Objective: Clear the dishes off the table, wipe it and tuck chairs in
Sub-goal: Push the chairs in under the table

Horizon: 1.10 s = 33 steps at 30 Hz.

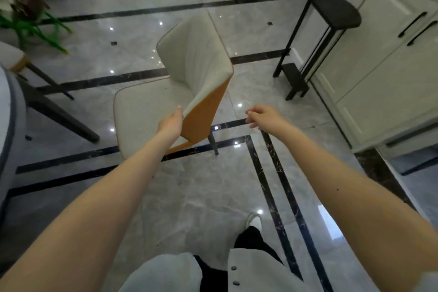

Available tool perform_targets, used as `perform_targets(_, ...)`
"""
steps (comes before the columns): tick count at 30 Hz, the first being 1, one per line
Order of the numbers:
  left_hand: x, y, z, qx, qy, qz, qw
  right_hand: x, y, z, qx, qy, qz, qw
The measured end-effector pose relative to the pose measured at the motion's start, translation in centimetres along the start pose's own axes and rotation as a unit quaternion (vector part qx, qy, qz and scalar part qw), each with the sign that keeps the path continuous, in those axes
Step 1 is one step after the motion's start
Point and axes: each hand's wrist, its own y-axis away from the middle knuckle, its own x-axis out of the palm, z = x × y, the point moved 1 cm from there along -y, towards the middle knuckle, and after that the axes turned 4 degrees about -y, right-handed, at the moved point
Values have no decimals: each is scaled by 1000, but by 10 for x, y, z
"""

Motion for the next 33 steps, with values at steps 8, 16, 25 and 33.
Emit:
perform_targets(8, 58, -33, -75, -57, -1, -71, 996, -107, -102, 9, -61, 52, 47, 996)
perform_targets(16, 62, -94, -103, -106, -88, -97, 986, -121, -200, 53, -113, 99, 89, 985)
perform_targets(25, 29, -184, -135, -184, 11, -141, 973, -106, -328, 157, -166, 189, 120, 960)
perform_targets(33, -16, -191, -126, -255, 48, -204, 944, -59, -394, 244, -286, 260, 171, 906)
